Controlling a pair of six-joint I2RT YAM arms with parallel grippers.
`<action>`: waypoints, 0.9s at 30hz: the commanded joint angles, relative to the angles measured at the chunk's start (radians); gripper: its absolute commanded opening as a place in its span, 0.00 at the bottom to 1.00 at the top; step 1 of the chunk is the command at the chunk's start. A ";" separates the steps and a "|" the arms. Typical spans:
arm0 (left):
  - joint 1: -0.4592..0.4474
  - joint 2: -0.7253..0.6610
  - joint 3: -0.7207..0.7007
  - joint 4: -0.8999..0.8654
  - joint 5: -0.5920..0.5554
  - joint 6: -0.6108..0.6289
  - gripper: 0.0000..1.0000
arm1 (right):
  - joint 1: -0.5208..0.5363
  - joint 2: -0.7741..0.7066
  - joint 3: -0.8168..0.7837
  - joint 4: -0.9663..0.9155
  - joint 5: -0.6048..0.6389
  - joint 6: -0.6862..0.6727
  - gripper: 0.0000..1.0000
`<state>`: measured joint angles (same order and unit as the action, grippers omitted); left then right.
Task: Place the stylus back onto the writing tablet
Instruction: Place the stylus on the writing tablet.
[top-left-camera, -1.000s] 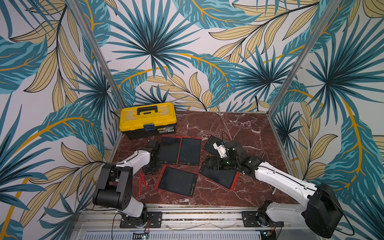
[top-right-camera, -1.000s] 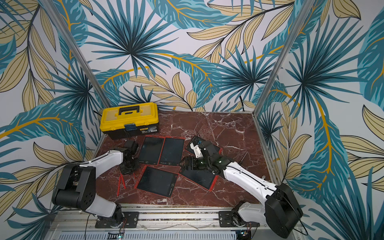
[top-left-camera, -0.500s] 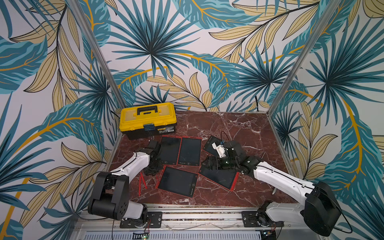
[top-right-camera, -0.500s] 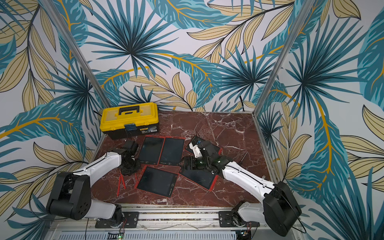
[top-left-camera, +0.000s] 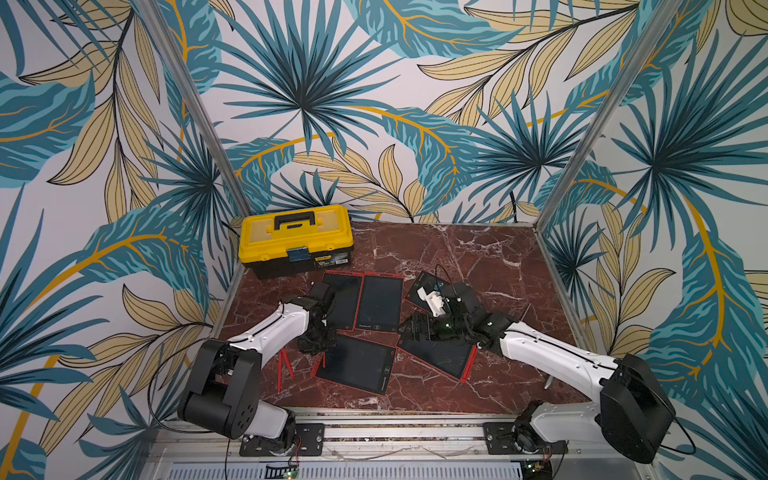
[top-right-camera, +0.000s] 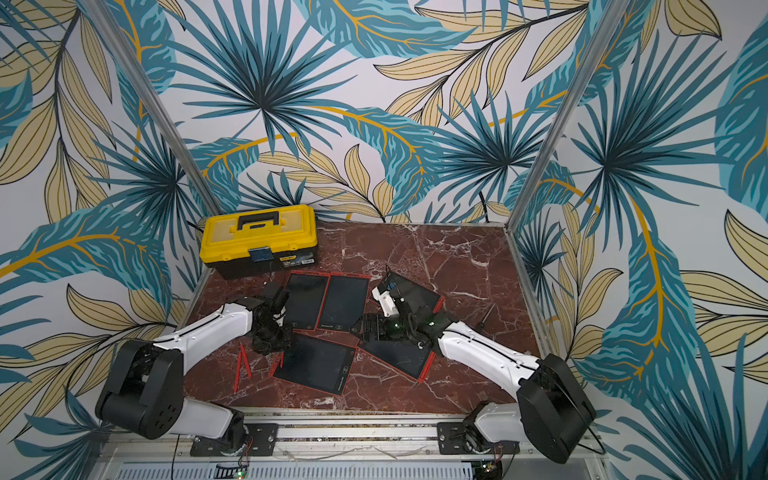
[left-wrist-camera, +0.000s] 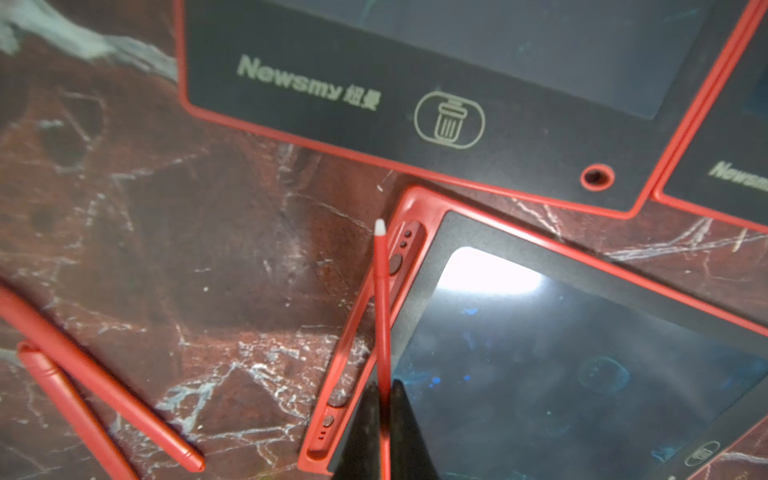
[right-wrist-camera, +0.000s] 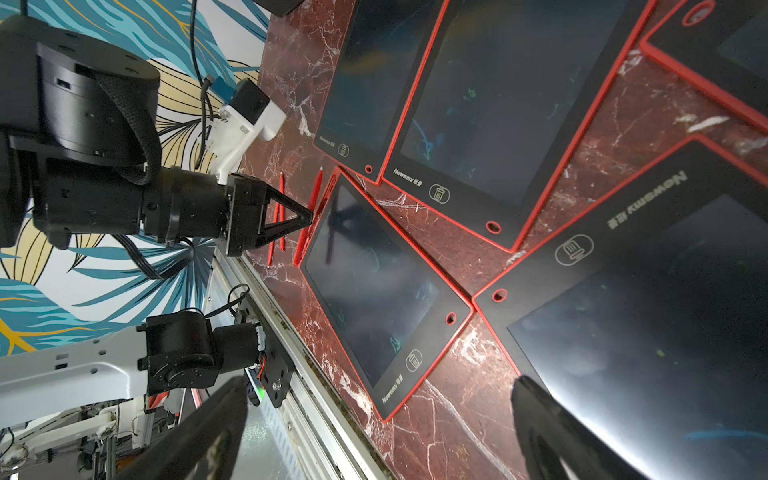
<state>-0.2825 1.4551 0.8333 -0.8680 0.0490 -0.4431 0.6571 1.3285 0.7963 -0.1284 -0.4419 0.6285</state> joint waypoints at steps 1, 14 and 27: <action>-0.003 0.025 0.046 -0.030 -0.001 0.033 0.11 | 0.007 0.010 -0.019 0.015 0.005 0.006 0.99; -0.003 0.085 0.071 -0.061 -0.051 0.029 0.31 | 0.008 0.011 -0.014 -0.004 0.014 -0.010 0.99; -0.004 0.165 0.126 -0.066 -0.033 0.073 0.24 | 0.009 0.009 -0.013 -0.017 0.030 -0.016 0.99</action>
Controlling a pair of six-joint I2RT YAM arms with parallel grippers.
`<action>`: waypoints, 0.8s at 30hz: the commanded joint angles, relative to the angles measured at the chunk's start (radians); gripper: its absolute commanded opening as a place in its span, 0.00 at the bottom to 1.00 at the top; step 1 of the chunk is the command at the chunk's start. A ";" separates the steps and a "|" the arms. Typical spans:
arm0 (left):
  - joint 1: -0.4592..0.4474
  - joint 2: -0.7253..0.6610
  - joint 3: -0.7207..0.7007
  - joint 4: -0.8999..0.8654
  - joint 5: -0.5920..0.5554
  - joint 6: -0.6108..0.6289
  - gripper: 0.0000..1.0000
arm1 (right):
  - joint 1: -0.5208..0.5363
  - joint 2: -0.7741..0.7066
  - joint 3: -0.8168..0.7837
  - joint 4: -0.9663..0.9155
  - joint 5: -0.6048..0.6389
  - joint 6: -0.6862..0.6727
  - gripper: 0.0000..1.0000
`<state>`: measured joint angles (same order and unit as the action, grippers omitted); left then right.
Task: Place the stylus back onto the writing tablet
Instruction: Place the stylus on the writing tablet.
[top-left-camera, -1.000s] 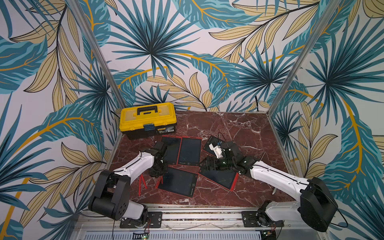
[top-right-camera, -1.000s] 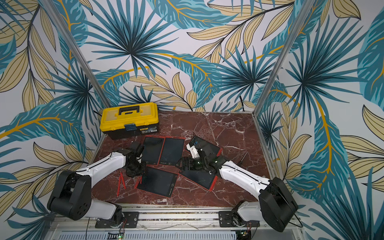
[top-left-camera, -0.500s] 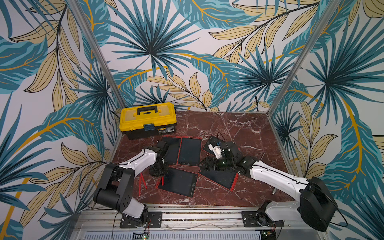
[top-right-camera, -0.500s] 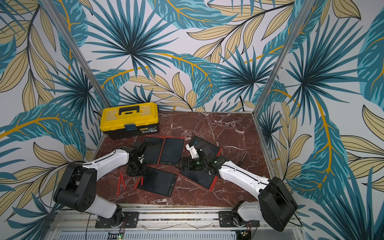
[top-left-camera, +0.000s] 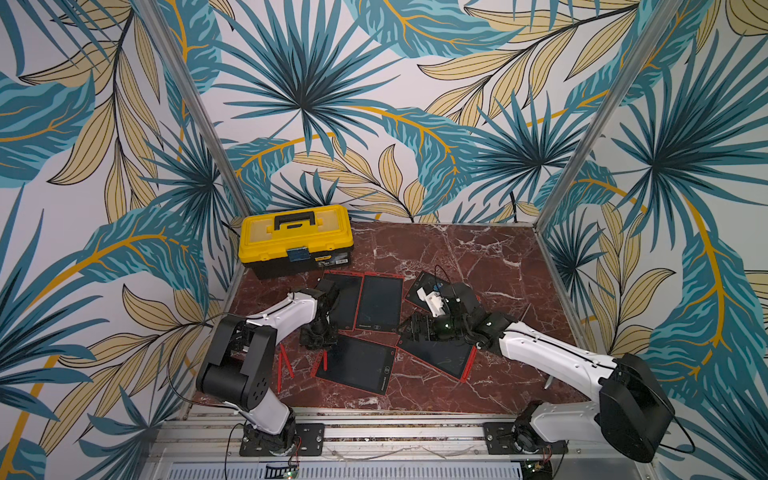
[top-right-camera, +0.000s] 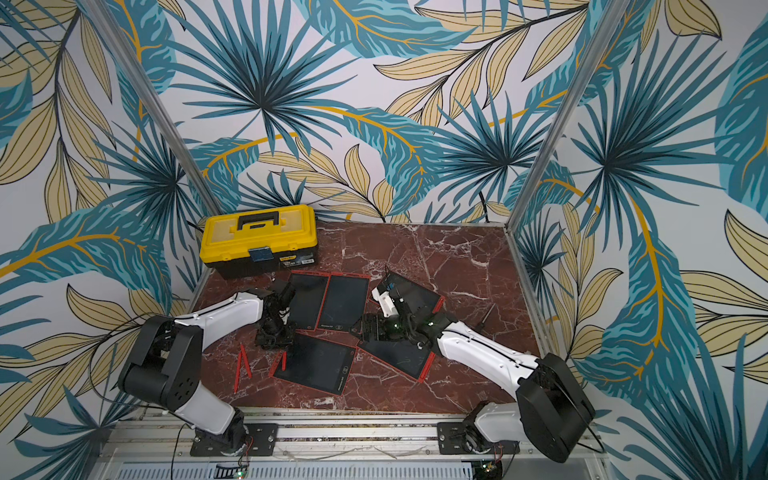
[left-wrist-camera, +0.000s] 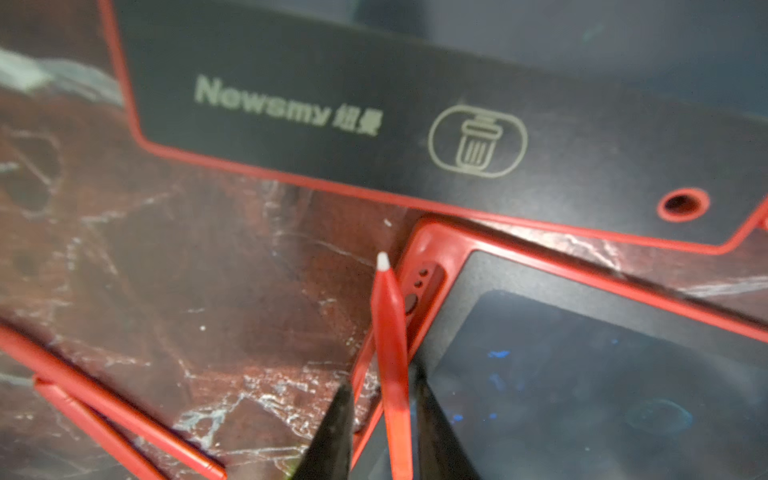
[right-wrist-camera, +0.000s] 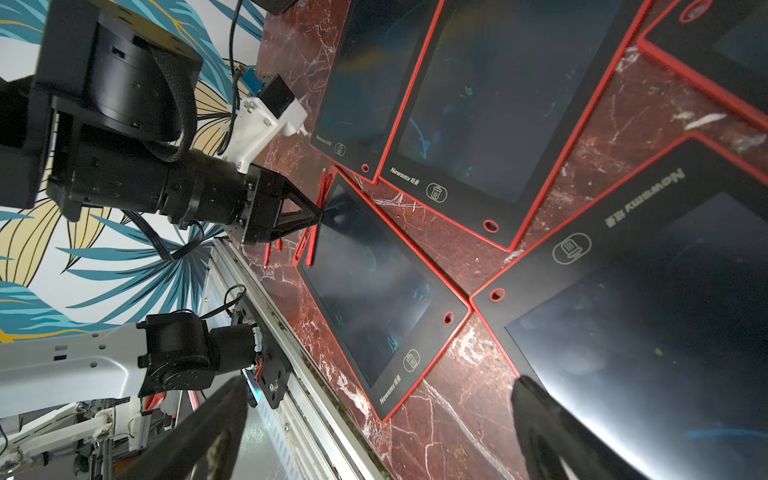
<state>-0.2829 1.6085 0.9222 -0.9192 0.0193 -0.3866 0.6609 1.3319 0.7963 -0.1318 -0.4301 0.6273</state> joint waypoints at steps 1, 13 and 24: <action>-0.004 0.017 0.038 -0.016 -0.002 0.016 0.24 | 0.005 0.005 -0.015 -0.013 0.019 -0.015 0.99; -0.002 0.024 0.003 -0.050 0.010 -0.052 0.15 | 0.005 0.006 -0.008 -0.017 0.017 -0.018 0.99; -0.004 -0.024 0.000 -0.101 0.024 -0.085 0.14 | 0.005 0.004 -0.015 -0.008 0.017 -0.015 0.99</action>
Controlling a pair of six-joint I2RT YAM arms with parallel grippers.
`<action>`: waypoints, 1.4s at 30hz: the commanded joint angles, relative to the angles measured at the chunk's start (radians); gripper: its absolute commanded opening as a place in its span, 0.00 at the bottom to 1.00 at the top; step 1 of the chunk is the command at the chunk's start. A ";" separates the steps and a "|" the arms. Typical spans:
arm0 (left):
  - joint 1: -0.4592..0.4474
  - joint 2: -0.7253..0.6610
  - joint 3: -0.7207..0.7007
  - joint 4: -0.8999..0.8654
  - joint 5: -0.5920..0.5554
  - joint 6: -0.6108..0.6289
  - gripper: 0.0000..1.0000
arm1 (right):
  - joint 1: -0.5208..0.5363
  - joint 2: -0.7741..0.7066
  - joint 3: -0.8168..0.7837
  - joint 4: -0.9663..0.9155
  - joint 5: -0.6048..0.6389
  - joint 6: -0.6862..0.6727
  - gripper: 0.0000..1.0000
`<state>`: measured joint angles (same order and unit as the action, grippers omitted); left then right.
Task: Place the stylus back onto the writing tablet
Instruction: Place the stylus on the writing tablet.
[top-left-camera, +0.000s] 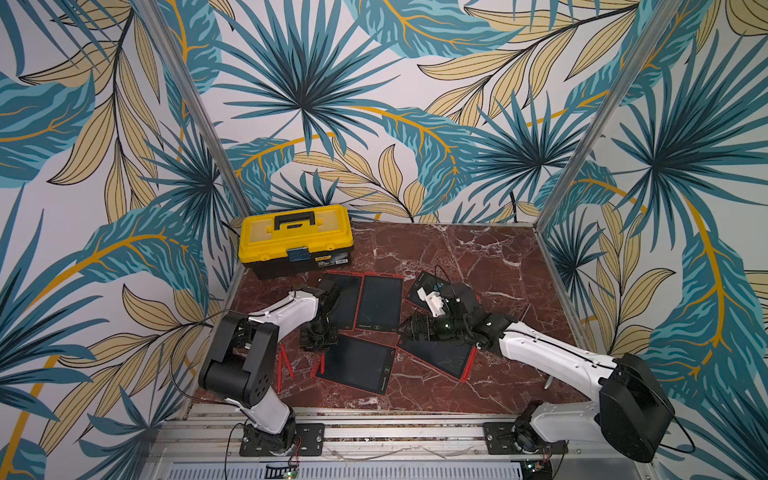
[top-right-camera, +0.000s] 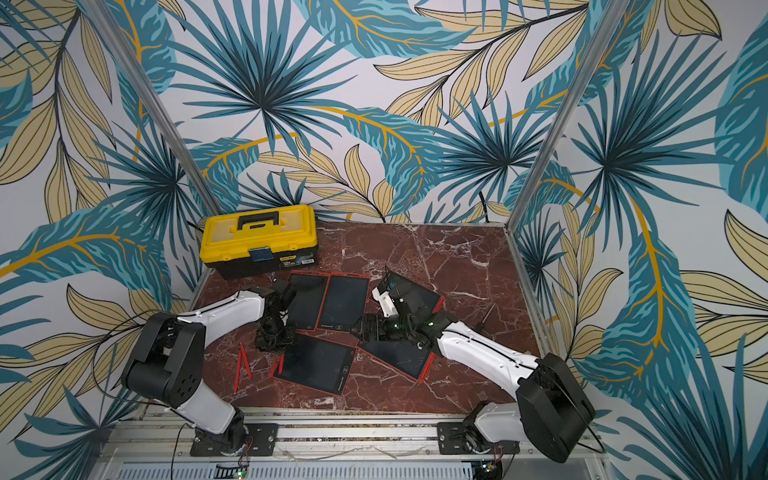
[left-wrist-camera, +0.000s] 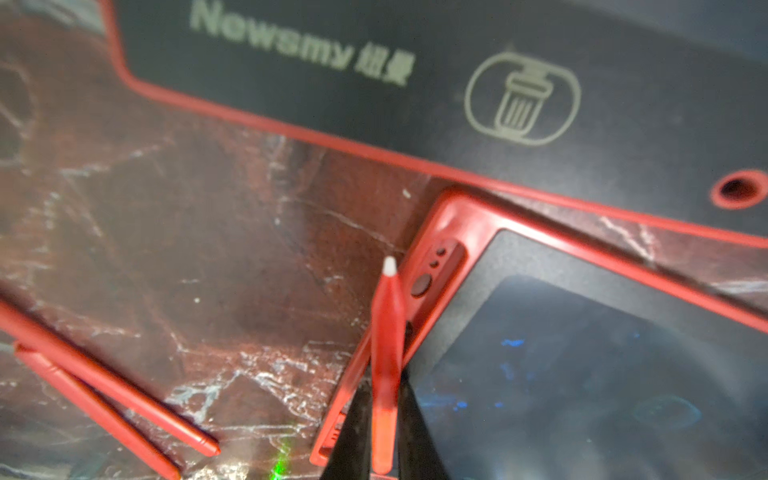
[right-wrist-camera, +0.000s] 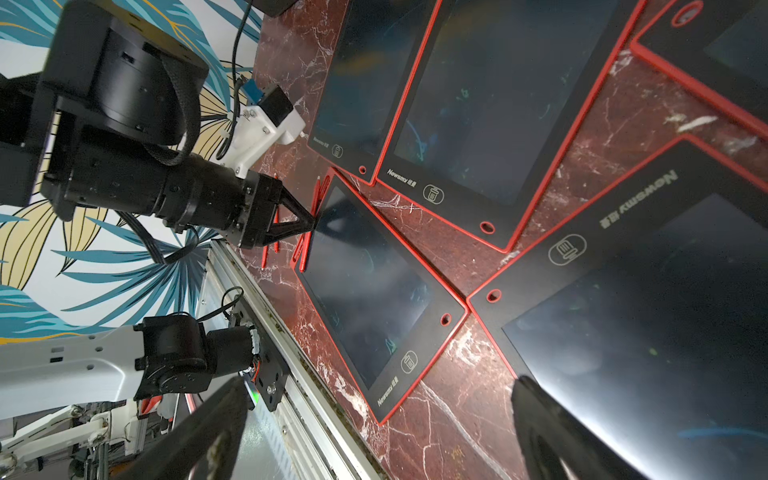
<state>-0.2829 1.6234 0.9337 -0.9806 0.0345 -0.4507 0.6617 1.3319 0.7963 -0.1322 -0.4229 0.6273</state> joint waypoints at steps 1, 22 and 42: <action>-0.003 -0.046 -0.009 -0.045 0.007 -0.027 0.14 | 0.004 0.002 -0.016 -0.009 0.012 -0.014 0.99; 0.043 0.073 0.120 -0.055 -0.154 -0.090 0.11 | 0.006 -0.033 -0.032 -0.029 0.033 -0.017 0.99; 0.062 0.120 0.114 0.042 -0.045 -0.086 0.10 | 0.007 -0.021 -0.020 -0.040 0.038 -0.026 0.99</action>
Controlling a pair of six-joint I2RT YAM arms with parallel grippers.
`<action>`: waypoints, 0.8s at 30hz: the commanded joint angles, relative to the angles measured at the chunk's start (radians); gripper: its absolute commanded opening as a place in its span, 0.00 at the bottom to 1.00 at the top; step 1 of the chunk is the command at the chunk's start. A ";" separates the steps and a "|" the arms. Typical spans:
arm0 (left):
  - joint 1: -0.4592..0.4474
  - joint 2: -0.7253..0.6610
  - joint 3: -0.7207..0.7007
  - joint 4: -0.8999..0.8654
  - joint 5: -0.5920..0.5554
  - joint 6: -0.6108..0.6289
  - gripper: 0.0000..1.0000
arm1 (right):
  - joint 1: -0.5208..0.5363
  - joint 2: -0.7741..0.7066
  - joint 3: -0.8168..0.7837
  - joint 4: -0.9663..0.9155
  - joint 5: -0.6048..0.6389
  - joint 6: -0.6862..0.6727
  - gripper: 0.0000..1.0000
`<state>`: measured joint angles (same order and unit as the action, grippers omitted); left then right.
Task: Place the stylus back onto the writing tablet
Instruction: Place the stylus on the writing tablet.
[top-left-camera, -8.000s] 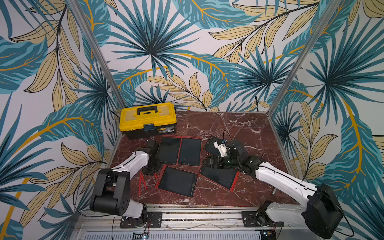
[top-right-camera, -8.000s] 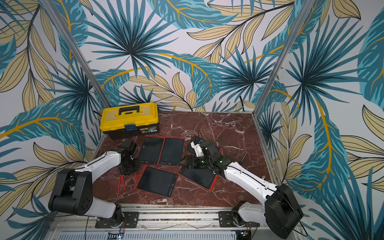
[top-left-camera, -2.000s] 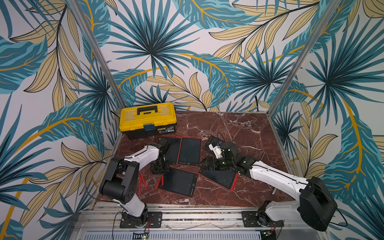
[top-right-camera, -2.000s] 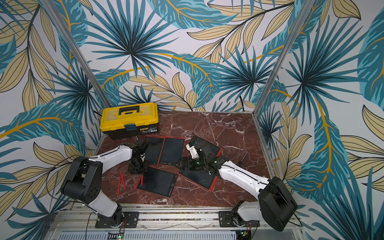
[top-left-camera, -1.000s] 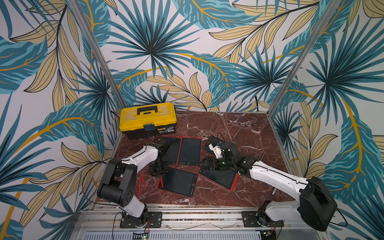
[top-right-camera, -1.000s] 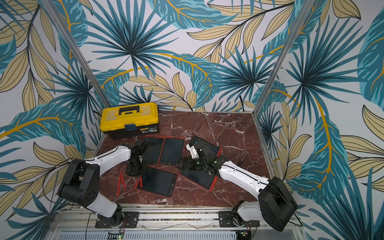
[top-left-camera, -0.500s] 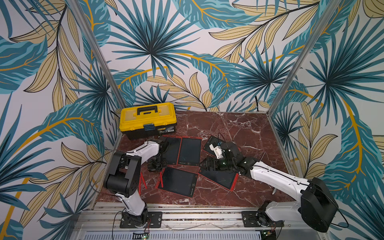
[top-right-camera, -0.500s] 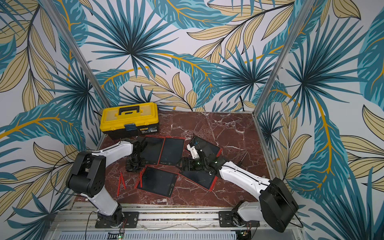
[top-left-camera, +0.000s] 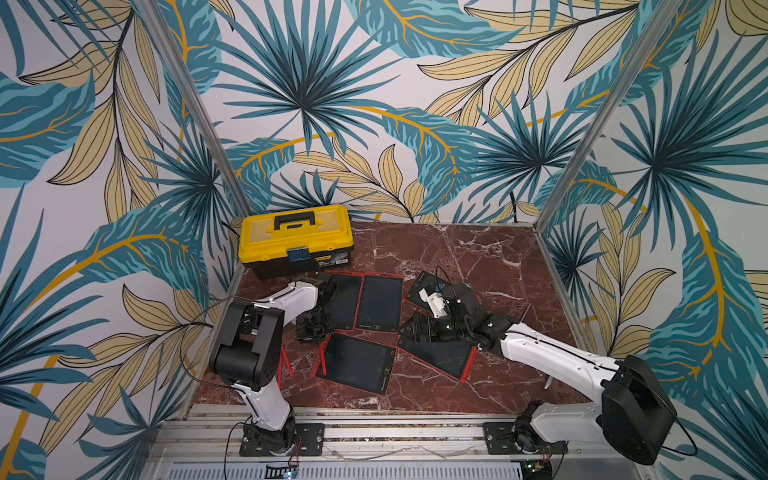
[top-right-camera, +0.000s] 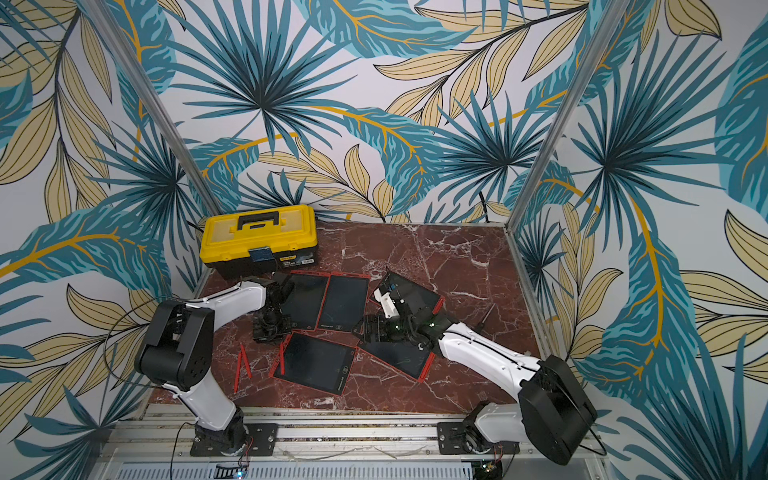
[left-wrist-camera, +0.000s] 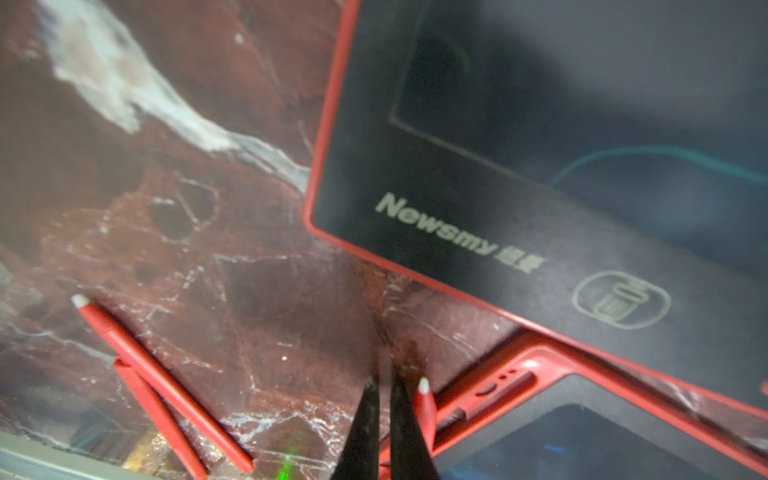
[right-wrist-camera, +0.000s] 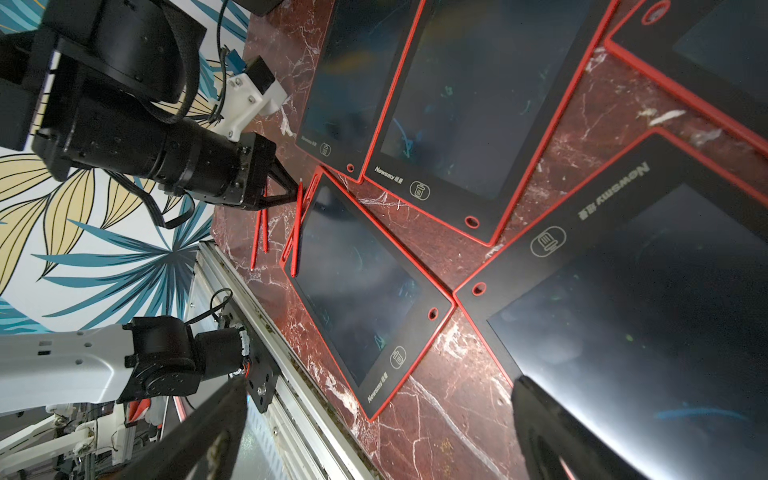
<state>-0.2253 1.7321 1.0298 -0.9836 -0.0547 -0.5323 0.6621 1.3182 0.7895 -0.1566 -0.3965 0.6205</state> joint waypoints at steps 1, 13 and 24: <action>0.004 0.006 0.020 0.045 0.047 -0.005 0.10 | 0.005 -0.006 -0.013 -0.015 0.010 -0.019 0.99; 0.004 -0.033 0.029 0.049 0.116 0.001 0.10 | 0.006 0.001 -0.012 -0.011 0.005 -0.020 0.99; 0.004 -0.138 -0.004 0.007 0.135 0.011 0.10 | 0.006 -0.002 -0.018 -0.005 0.005 -0.015 0.99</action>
<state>-0.2253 1.6260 1.0348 -0.9535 0.0620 -0.5308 0.6621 1.3186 0.7895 -0.1581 -0.3969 0.6201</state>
